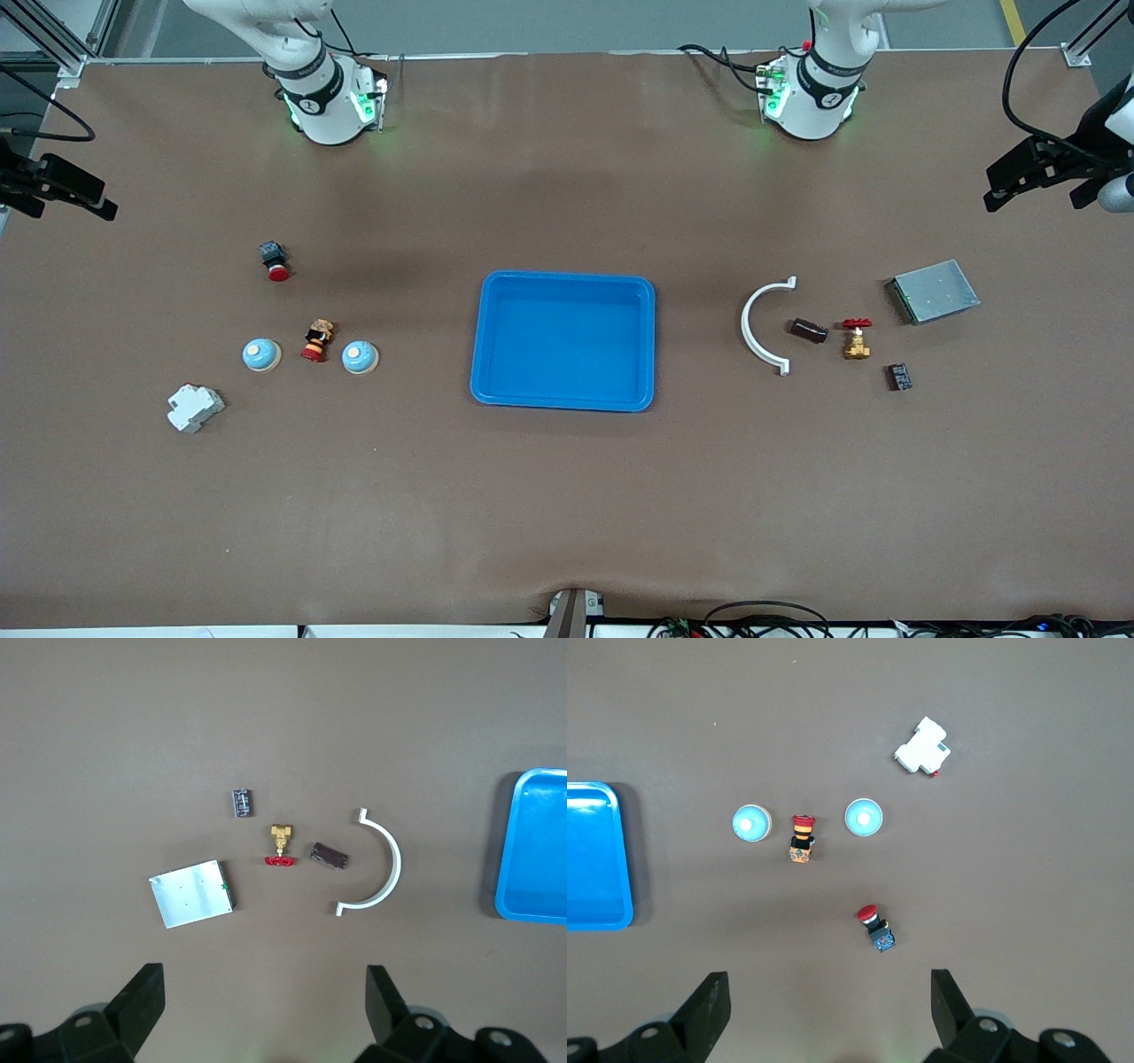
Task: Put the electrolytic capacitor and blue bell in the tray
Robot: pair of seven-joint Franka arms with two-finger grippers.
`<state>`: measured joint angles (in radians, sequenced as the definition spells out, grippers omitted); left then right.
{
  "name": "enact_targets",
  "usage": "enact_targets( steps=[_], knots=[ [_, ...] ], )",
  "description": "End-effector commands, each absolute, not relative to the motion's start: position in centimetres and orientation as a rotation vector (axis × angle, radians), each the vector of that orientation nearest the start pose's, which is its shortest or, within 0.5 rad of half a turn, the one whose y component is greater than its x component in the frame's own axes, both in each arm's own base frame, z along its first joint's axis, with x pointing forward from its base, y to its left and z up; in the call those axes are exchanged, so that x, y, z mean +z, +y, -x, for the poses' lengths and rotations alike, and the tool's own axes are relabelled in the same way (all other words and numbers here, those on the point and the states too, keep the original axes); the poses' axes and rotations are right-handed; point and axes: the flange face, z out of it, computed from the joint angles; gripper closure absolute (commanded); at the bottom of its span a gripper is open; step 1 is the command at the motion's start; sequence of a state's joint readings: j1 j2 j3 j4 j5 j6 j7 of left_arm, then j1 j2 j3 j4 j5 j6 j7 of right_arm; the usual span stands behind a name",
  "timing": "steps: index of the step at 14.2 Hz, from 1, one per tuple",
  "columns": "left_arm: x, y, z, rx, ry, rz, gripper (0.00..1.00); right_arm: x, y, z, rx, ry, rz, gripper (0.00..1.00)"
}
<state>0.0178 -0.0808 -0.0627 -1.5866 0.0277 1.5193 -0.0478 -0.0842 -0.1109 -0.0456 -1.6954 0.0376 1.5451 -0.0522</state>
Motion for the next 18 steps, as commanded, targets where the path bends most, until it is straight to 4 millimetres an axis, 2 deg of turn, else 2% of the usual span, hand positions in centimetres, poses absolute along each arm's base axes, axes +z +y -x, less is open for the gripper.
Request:
enact_targets(
  steps=[1,4,6,7,8,10,12,14,15,18],
  knots=[
    [66.1,-2.0,-52.4,-0.025,-0.008,3.091,0.0,62.4,-6.3,-51.2,0.07,0.125,3.106,0.0],
    [66.1,-0.8,-52.4,-0.024,-0.036,3.089,0.0,62.4,-6.3,-51.2,0.07,0.125,3.106,0.0],
    [65.1,-0.6,-53.0,0.003,-0.031,3.09,0.0,62.4,-6.3,-51.2,0.07,0.125,3.106,0.0],
    [63.8,0.3,-53.6,0.041,-0.048,3.092,0.0,62.4,-6.3,-51.2,0.07,0.125,3.106,0.0],
    [62.4,2.5,-54.3,0.074,-0.106,3.092,0.0,62.4,-6.2,-51.2,0.07,0.123,3.106,0.0],
    [59.6,3.8,-55.4,0.115,-0.134,3.093,0.0,62.4,-6.2,-51.2,0.072,0.125,3.104,0.0],
    [57.1,6.5,-55.8,0.058,-0.2,3.09,0.0,62.2,-6.2,-51.2,0.081,0.127,3.1,0.0],
    [53.7,7.2,-56.8,0.022,-0.211,3.092,0.0,61.6,-6.2,-51.5,0.109,0.129,3.094,0.0],
    [52.0,8.2,-57.0,0.013,-0.235,3.09,0.0,61.3,-6.2,-51.6,0.118,0.129,3.09,0.0],
    [45.4,9.0,-58.4,0.014,-0.265,3.096,0.0,60.2,-6.6,-52.0,0.153,0.142,3.086,0.0]
  ],
)
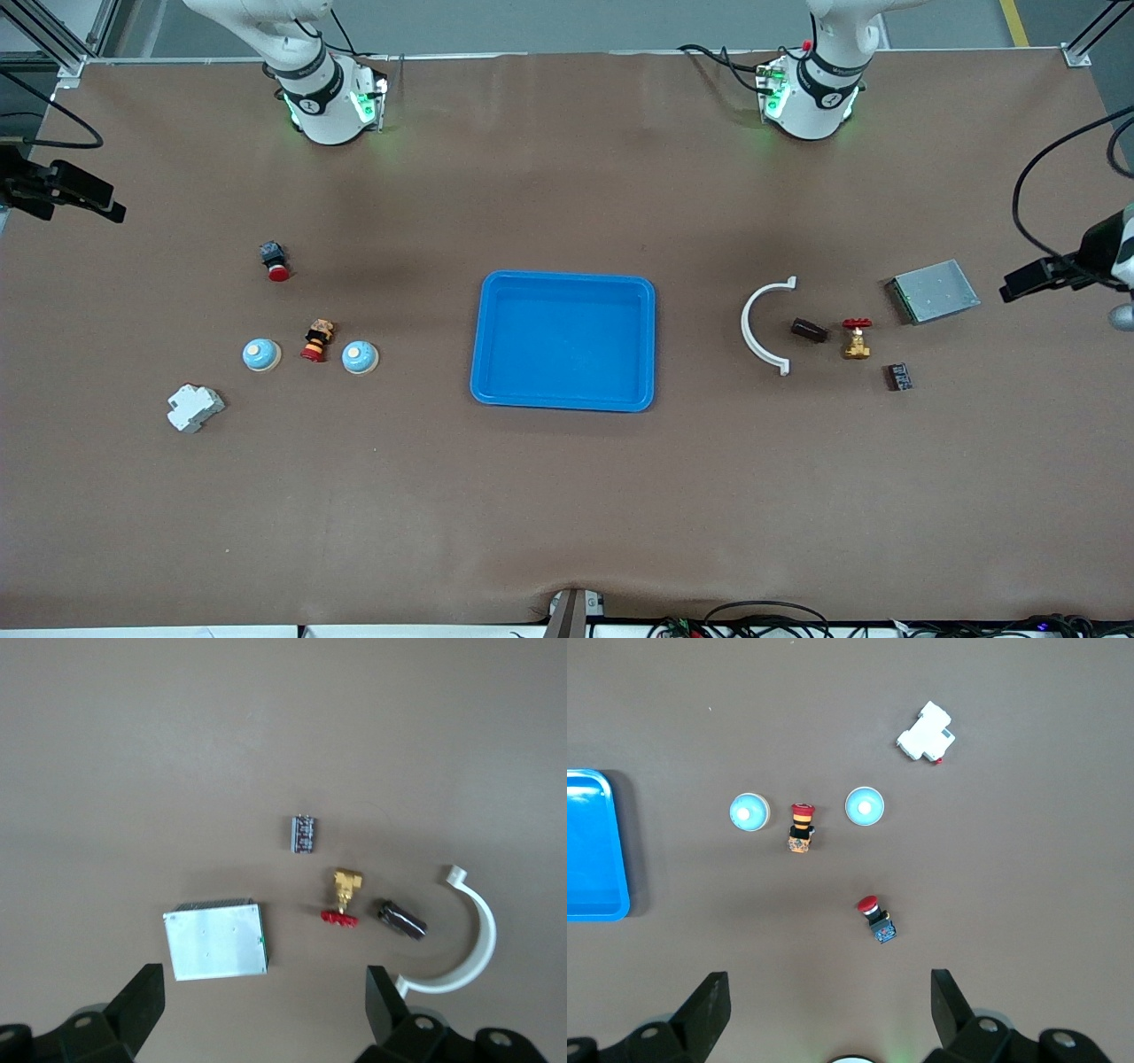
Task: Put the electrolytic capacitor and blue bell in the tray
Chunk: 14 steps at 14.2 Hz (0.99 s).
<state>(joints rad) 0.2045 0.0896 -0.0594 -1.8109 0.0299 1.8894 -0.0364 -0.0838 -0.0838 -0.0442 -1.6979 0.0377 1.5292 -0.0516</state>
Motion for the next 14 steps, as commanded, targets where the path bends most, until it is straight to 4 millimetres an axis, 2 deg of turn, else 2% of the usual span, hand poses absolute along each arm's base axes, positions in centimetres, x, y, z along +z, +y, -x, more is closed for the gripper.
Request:
enact_targets(
  steps=[1,3,5,7,9,11,14],
  knots=[
    [43.2,9.1,-58.9,0.025,-0.275,3.098,0.0,60.0,-6.7,-52.1,0.155,0.144,3.086,0.0],
    [39.6,9.7,-59.8,0.013,-0.286,3.102,0.0,59.7,-7.0,-52.4,0.16,0.152,3.083,0.0],
    [35.9,11.4,-60.6,0.01,-0.324,3.107,0.0,59.3,-7.3,-52.6,0.166,0.159,3.082,0.0],
    [31.9,11.4,-61.5,0.007,-0.318,3.114,0.0,59.0,-8.0,-52.8,0.163,0.178,3.08,0.0],
    [28.8,11.2,-62.3,-0.011,-0.307,3.119,0.0,59.4,-8.3,-52.9,0.149,0.19,3.079,0.0],
    [26.4,10.7,-62.4,0.012,-0.288,3.127,0.0,60.3,-9.1,-52.9,0.123,0.199,3.083,0.0],
    [23.1,9.5,-62.3,0.078,-0.242,3.14,0.03,59.0,-8.5,-53.7,0.156,0.172,3.084,0.0]
  ],
)
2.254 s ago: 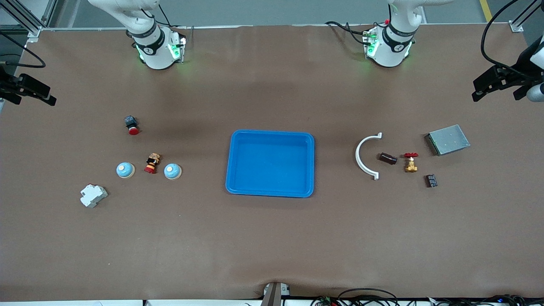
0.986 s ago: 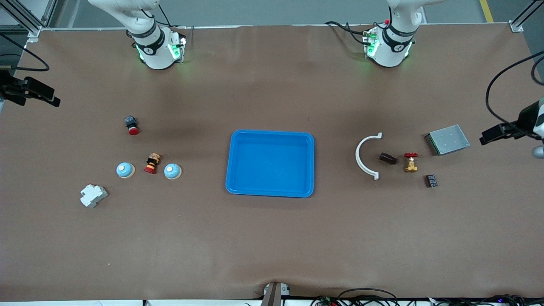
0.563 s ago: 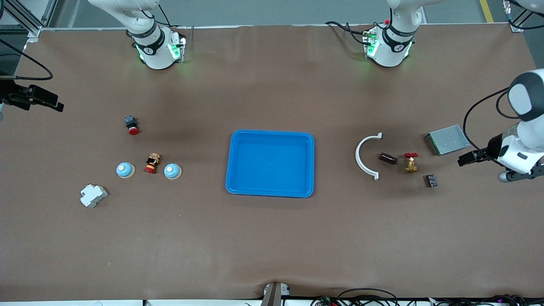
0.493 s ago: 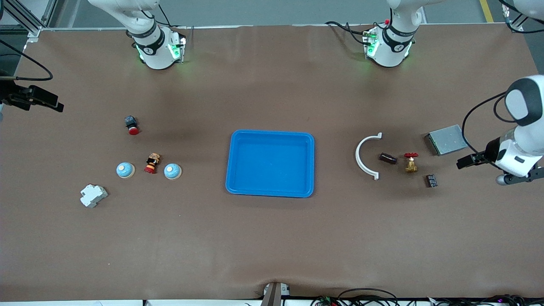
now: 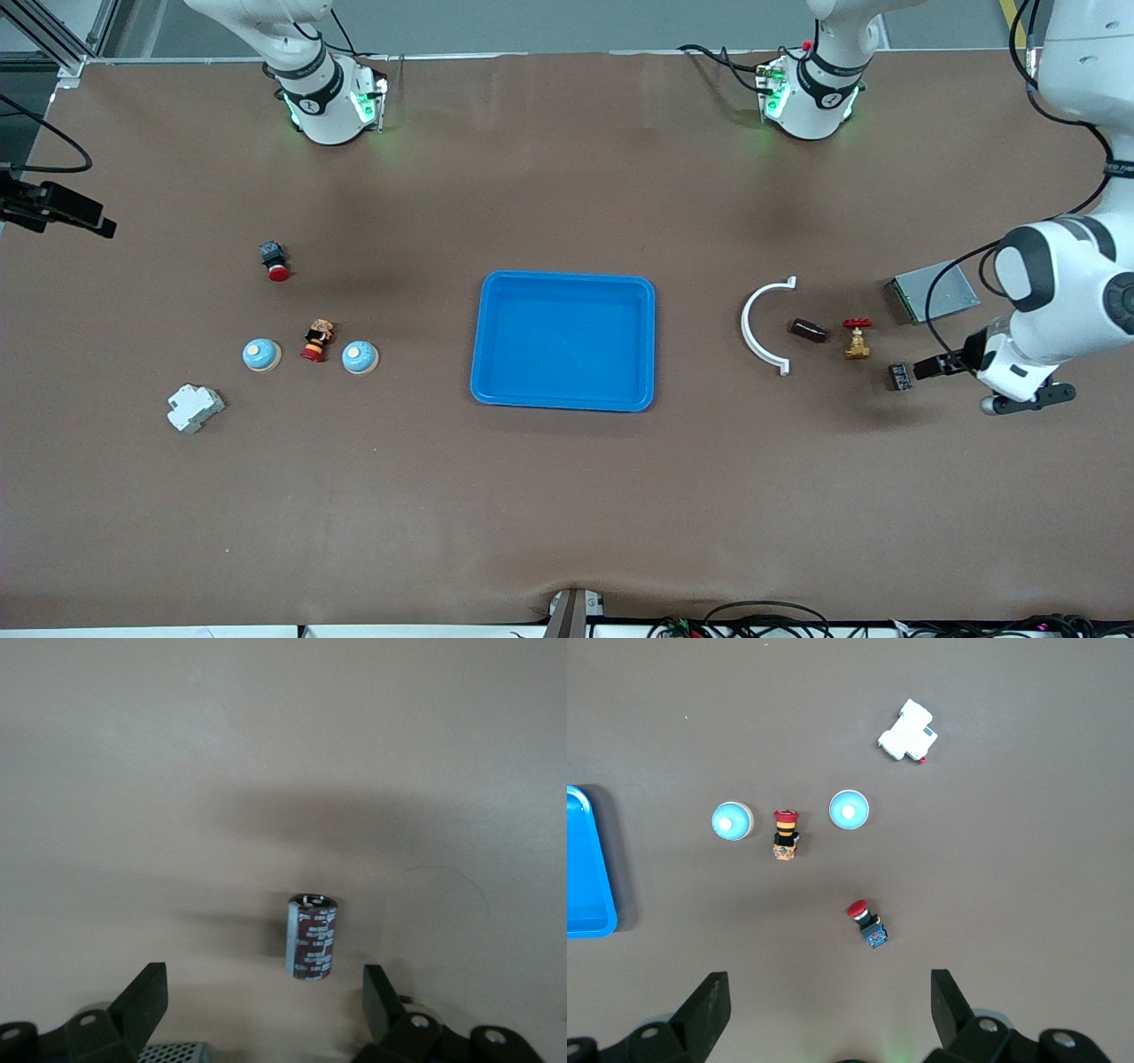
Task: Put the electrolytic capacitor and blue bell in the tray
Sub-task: 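Grasp the brown capacitor with the left gripper, then carry the capacitor into the tray while the right gripper reaches the blue button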
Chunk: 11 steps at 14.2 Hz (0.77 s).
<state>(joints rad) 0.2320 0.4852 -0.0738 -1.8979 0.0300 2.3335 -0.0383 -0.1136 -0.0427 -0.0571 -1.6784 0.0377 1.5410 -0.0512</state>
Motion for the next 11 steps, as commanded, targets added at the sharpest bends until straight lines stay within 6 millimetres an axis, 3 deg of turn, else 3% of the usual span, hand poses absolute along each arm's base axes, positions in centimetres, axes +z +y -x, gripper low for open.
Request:
enact_targets(
  steps=[1,5,7,8,10,11],
  knots=[
    [21.9,9.4,-62.4,0.071,-0.242,3.142,0.04,58.0,-8.0,-54.3,0.184,0.156,3.088,0.0],
    [19.0,9.3,-62.0,0.099,-0.243,3.147,0.24,55.7,-6.1,-55.9,0.259,0.102,3.087,0.0],
    [18.2,9.3,-61.9,0.116,-0.248,3.149,0.43,53.9,-4.7,-56.8,0.296,0.058,3.081,0.0],
    [18.2,9.3,-61.8,0.119,-0.262,3.147,0.53,52.8,-4.4,-57.1,0.323,0.052,3.078,0.0],
    [18.4,9.1,-61.8,0.119,-0.269,3.147,0.91,50.8,-4.0,-57.8,0.358,0.047,3.064,0.0],
    [19.0,9.1,-61.9,0.116,-0.269,3.146,1.0,49.3,-3.8,-58.0,0.361,0.048,3.063,0.0]
  ],
)
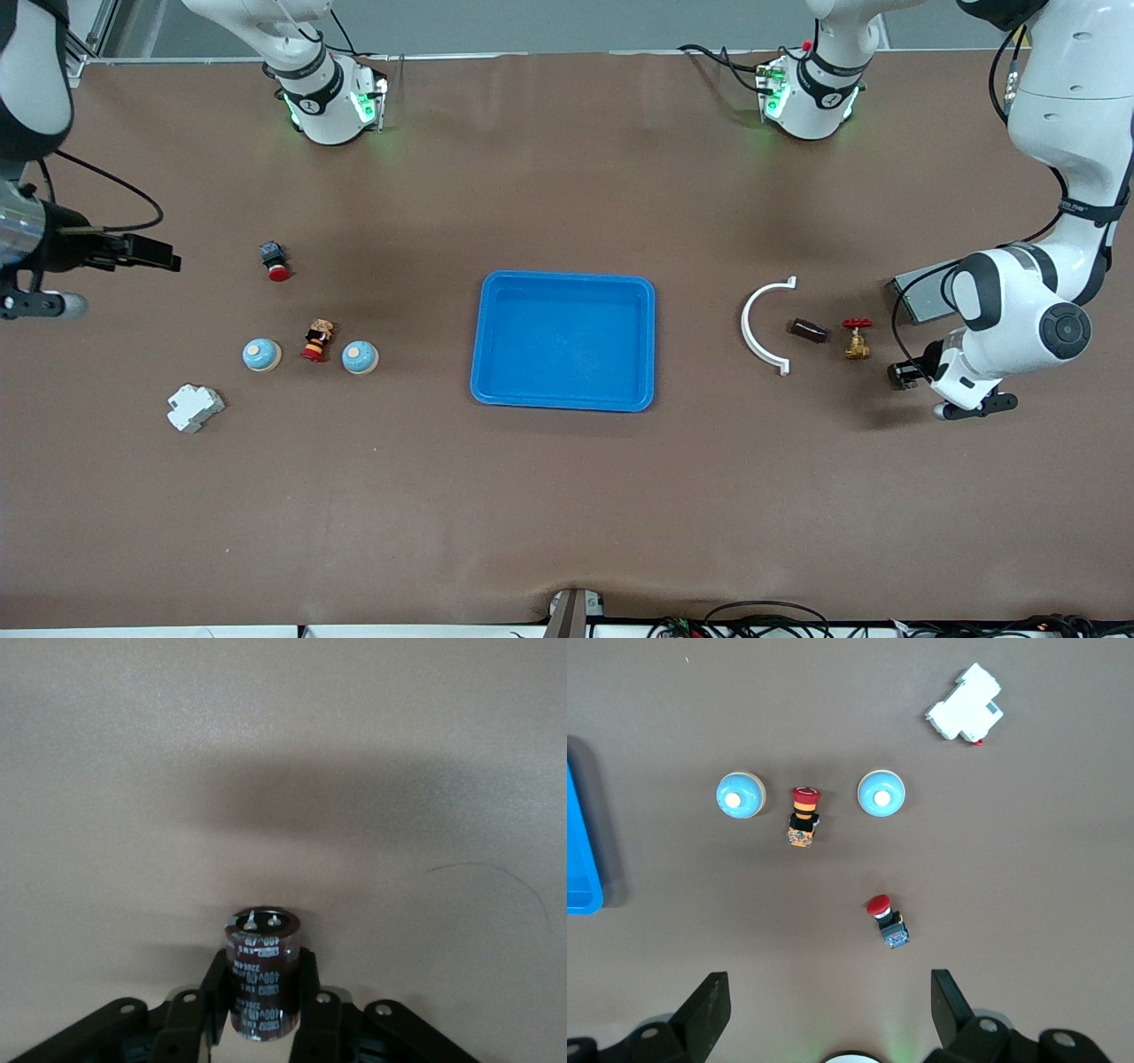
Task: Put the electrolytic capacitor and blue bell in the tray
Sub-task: 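Carry the capacitor into the tray while the right gripper reaches the blue button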
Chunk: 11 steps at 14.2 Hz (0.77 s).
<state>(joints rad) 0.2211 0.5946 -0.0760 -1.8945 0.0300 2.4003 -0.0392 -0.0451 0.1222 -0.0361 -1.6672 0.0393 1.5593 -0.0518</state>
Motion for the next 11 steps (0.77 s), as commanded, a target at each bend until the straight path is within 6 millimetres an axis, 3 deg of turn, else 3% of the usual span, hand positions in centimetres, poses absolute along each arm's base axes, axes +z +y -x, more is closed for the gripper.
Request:
enact_targets(
  steps=[1,5,8,11],
  knots=[
    [20.1,9.2,-62.1,0.102,-0.269,3.144,1.0,48.0,-3.5,-58.1,0.329,0.047,3.07,0.0],
    [25.4,6.7,-61.8,0.174,-0.31,3.155,1.0,43.9,-3.5,-57.9,0.282,0.053,3.078,0.0],
    [28.8,2.0,-61.6,0.212,-0.419,3.149,1.0,41.0,-3.7,-57.6,0.233,0.059,3.086,0.0],
    [30.2,-3.6,-61.4,0.233,-0.549,3.141,1.0,38.6,-3.8,-58.1,0.23,0.042,3.1,0.0]
  ],
)
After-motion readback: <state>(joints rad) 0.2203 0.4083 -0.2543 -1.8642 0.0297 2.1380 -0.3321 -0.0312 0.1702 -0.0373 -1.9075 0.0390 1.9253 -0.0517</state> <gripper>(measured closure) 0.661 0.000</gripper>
